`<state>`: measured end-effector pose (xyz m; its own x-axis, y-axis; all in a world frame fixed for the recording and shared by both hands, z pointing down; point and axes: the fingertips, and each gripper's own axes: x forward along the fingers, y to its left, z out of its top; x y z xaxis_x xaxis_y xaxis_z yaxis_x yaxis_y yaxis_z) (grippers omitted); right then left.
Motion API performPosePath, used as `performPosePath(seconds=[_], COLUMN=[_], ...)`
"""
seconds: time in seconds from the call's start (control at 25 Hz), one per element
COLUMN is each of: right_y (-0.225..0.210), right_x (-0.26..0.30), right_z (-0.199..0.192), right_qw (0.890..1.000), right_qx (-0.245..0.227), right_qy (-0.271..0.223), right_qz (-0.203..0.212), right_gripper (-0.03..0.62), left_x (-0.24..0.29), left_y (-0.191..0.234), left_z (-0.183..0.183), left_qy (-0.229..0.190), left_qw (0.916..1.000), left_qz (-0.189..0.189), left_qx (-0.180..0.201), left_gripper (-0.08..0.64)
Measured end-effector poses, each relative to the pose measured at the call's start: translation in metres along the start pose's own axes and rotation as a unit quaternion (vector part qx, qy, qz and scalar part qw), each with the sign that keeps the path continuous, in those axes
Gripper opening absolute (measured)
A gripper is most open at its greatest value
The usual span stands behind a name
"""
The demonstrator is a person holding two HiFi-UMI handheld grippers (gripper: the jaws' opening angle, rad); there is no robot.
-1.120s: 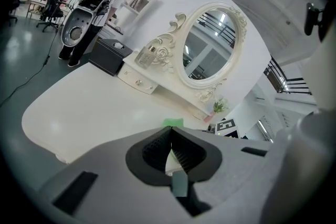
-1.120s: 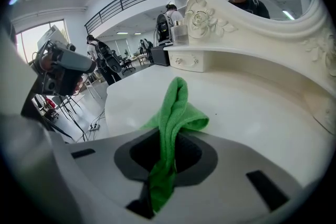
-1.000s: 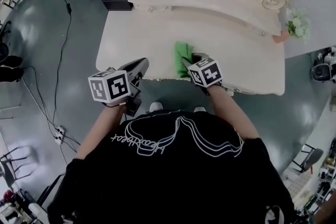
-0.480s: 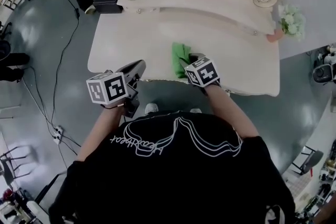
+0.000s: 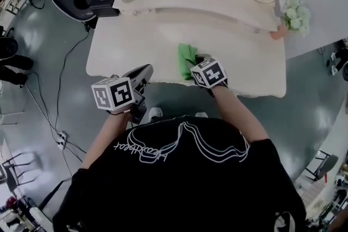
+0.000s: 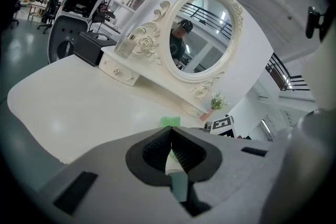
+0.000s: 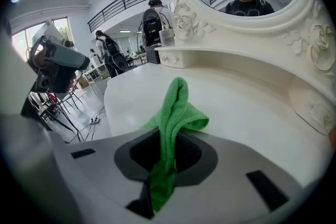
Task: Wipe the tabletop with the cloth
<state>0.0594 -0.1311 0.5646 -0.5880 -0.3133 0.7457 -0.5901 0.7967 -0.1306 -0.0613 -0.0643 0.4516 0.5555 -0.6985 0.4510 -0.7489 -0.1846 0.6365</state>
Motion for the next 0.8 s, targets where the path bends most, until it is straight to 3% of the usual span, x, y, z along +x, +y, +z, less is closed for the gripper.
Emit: performPosePath(seconds=[0.8], right_y=[-0.041], right_x=[-0.031], right_z=[-0.029], right_qw=[1.0], right_qx=[-0.012], right_qy=[0.004], right_qz=[0.001], right_gripper=[0.055], left_x=[0.029], left_y=[-0.052], left_z=[-0.023], left_qy=[0.004], left_qw=[0.9999], left_qz=[0.011], left_qx=[0.004], left_gripper=[0.005])
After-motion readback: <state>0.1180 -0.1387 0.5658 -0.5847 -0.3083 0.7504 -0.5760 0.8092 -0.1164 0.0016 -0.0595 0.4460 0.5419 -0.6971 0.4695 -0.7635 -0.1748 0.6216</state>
